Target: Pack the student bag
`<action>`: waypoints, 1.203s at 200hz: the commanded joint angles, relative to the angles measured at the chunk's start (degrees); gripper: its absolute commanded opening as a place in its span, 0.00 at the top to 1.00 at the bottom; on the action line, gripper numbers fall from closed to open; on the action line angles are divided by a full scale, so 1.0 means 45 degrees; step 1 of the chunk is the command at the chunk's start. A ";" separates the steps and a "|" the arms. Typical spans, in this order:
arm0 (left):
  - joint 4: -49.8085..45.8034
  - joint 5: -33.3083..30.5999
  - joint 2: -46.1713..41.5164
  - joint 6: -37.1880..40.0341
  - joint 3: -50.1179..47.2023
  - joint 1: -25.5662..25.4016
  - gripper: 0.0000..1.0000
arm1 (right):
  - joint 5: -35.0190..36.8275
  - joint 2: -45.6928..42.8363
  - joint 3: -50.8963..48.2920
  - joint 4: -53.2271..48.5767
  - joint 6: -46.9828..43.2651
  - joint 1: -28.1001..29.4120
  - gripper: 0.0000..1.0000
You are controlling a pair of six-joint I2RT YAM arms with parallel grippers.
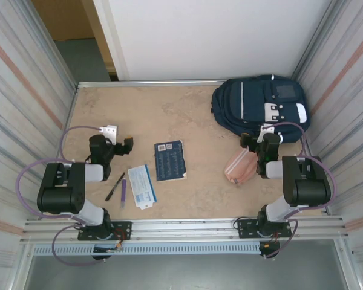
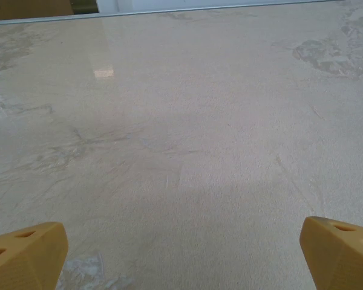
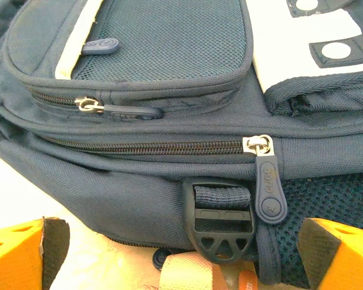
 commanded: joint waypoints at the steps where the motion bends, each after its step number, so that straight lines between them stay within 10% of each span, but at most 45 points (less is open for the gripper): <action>1: 0.0079 -0.0134 -0.0026 -0.0028 0.0249 0.0018 0.01 | -0.0231 -0.0147 0.0214 -0.0009 -0.0123 -0.0087 0.01; 224: 0.0079 -0.0052 0.0011 -0.0065 0.0246 0.0071 0.01 | -0.0806 -0.0333 0.0466 -0.0632 -0.0061 -0.0310 0.01; 240: 0.0169 -0.0052 -0.0055 -0.0064 0.0178 0.0096 0.01 | 0.1226 -0.1177 0.0931 -0.2144 0.0269 0.0003 0.01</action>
